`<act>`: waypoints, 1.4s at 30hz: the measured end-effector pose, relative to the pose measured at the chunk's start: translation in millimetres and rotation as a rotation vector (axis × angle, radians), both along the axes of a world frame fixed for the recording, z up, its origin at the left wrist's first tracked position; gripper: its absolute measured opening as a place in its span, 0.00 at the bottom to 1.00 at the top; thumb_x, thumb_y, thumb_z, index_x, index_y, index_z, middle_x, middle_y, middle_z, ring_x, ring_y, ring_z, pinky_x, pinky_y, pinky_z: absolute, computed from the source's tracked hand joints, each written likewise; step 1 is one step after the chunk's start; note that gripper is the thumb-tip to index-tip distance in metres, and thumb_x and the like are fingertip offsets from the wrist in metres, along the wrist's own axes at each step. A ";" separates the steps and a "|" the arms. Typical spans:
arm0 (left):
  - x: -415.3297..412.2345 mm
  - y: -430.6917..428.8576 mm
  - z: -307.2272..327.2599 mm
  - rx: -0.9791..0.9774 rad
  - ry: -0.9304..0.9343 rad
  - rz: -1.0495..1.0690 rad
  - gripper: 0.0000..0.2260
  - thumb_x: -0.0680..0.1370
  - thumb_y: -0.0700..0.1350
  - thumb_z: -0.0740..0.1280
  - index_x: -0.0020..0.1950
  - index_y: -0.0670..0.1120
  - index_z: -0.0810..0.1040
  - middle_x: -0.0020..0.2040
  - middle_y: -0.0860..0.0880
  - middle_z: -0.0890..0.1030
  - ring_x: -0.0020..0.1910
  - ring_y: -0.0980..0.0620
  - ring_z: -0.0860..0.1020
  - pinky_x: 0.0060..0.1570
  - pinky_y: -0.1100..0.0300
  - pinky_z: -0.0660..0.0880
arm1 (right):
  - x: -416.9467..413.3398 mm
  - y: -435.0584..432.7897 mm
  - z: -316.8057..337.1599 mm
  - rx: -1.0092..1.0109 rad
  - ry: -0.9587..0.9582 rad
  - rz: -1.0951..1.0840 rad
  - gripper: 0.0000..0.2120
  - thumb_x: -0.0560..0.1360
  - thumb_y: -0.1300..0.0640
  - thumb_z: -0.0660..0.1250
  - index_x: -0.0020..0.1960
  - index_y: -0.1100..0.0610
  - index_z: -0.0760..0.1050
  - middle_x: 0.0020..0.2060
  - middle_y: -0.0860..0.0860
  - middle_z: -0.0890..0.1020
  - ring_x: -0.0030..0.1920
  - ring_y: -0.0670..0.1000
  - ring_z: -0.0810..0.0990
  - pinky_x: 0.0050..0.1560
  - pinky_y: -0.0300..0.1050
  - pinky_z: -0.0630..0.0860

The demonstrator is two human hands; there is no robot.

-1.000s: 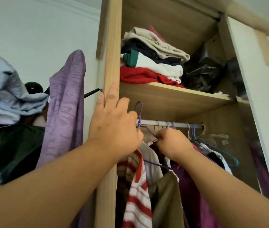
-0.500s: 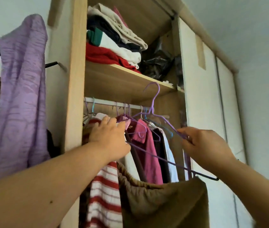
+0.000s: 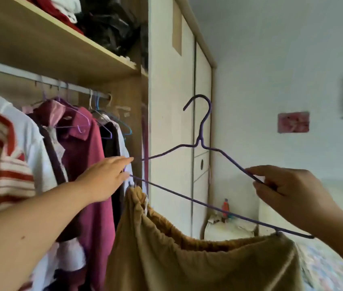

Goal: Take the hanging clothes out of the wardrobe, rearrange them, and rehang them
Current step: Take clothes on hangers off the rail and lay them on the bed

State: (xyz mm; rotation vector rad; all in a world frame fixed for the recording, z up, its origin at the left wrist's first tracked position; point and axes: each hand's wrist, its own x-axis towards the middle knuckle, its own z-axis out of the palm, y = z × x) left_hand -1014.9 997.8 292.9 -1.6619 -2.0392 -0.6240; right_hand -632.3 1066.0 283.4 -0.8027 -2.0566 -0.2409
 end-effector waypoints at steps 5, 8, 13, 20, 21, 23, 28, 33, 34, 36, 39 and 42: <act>74.6 67.1 -66.8 -0.049 -0.300 -0.216 0.04 0.81 0.52 0.59 0.53 0.56 0.71 0.43 0.53 0.77 0.39 0.57 0.74 0.35 0.62 0.68 | 81.9 2.4 -62.7 -0.125 -0.015 -0.099 0.13 0.71 0.59 0.70 0.54 0.46 0.81 0.26 0.39 0.76 0.35 0.39 0.75 0.29 0.39 0.70; 119.7 102.6 -114.5 -0.180 -0.368 -0.335 0.06 0.81 0.51 0.59 0.44 0.54 0.71 0.42 0.52 0.79 0.44 0.50 0.77 0.44 0.54 0.73 | 123.0 -7.6 -111.8 -0.166 -0.048 -0.190 0.13 0.70 0.61 0.72 0.53 0.50 0.82 0.22 0.36 0.68 0.35 0.39 0.73 0.29 0.36 0.67; 189.9 137.8 -194.7 -0.399 -0.393 -0.502 0.11 0.81 0.49 0.59 0.39 0.54 0.71 0.40 0.50 0.80 0.43 0.49 0.78 0.45 0.54 0.72 | 179.9 -32.2 -188.3 -0.331 -0.086 -0.396 0.14 0.70 0.61 0.72 0.54 0.50 0.82 0.31 0.43 0.79 0.36 0.48 0.77 0.32 0.37 0.64; 280.0 175.7 -277.4 -0.671 -0.213 -0.815 0.11 0.80 0.48 0.61 0.37 0.54 0.72 0.38 0.49 0.79 0.41 0.49 0.76 0.41 0.55 0.69 | 217.0 -111.2 -264.1 -0.459 -0.162 -0.787 0.14 0.70 0.61 0.73 0.54 0.50 0.81 0.40 0.47 0.85 0.35 0.50 0.82 0.32 0.42 0.78; 290.9 178.8 -287.3 -0.681 -0.183 -0.872 0.12 0.80 0.47 0.62 0.36 0.54 0.72 0.38 0.49 0.79 0.42 0.48 0.77 0.43 0.54 0.70 | 216.8 -127.0 -272.2 -0.473 -0.157 -0.843 0.14 0.71 0.61 0.73 0.55 0.50 0.81 0.40 0.48 0.84 0.35 0.50 0.82 0.32 0.41 0.78; 313.3 178.2 -305.4 -0.702 -0.117 -1.005 0.11 0.79 0.47 0.63 0.36 0.54 0.74 0.37 0.48 0.79 0.42 0.46 0.78 0.46 0.52 0.72 | 214.0 -164.9 -287.9 -0.505 -0.125 -0.965 0.15 0.70 0.61 0.74 0.55 0.50 0.81 0.36 0.48 0.83 0.31 0.51 0.81 0.30 0.39 0.75; 368.1 156.5 -322.9 -0.851 0.090 -1.266 0.14 0.79 0.56 0.59 0.38 0.54 0.76 0.32 0.53 0.79 0.36 0.53 0.77 0.38 0.53 0.73 | 191.0 -260.0 -305.3 -0.590 -0.063 -1.250 0.18 0.66 0.60 0.77 0.54 0.47 0.82 0.29 0.46 0.80 0.25 0.47 0.76 0.26 0.29 0.62; 427.5 88.9 -329.2 -1.028 0.146 -1.498 0.12 0.79 0.55 0.60 0.42 0.56 0.80 0.27 0.58 0.78 0.30 0.59 0.76 0.29 0.60 0.69 | 159.8 -359.9 -312.0 -0.742 0.013 -1.513 0.16 0.71 0.59 0.73 0.56 0.46 0.81 0.32 0.48 0.82 0.26 0.46 0.74 0.24 0.33 0.66; 436.9 74.0 -332.1 -1.085 0.141 -1.531 0.11 0.79 0.55 0.60 0.42 0.55 0.80 0.26 0.57 0.77 0.30 0.58 0.76 0.30 0.59 0.72 | 155.1 -378.3 -313.5 -0.788 0.030 -1.567 0.15 0.72 0.59 0.72 0.57 0.44 0.80 0.33 0.48 0.83 0.28 0.48 0.76 0.26 0.36 0.70; 457.4 39.7 -340.6 -1.184 0.141 -1.594 0.12 0.79 0.55 0.61 0.41 0.54 0.80 0.27 0.57 0.77 0.29 0.58 0.77 0.30 0.59 0.74 | 144.4 -417.9 -315.5 -0.858 0.065 -1.684 0.14 0.74 0.57 0.70 0.56 0.42 0.80 0.35 0.49 0.83 0.30 0.51 0.78 0.29 0.40 0.72; 484.1 -7.7 -354.6 -1.298 0.175 -1.679 0.12 0.79 0.54 0.61 0.41 0.53 0.80 0.26 0.56 0.75 0.26 0.59 0.73 0.27 0.64 0.72 | 132.5 -469.7 -322.0 -0.891 0.105 -1.806 0.12 0.74 0.56 0.70 0.55 0.43 0.81 0.34 0.47 0.82 0.28 0.46 0.73 0.27 0.31 0.63; 508.4 -52.6 -367.7 -1.345 0.233 -1.739 0.11 0.79 0.55 0.62 0.42 0.54 0.79 0.27 0.54 0.78 0.26 0.59 0.74 0.27 0.67 0.72 | 130.0 -516.2 -332.0 -0.994 0.207 -1.895 0.10 0.76 0.52 0.66 0.55 0.40 0.80 0.37 0.45 0.82 0.33 0.47 0.76 0.30 0.33 0.66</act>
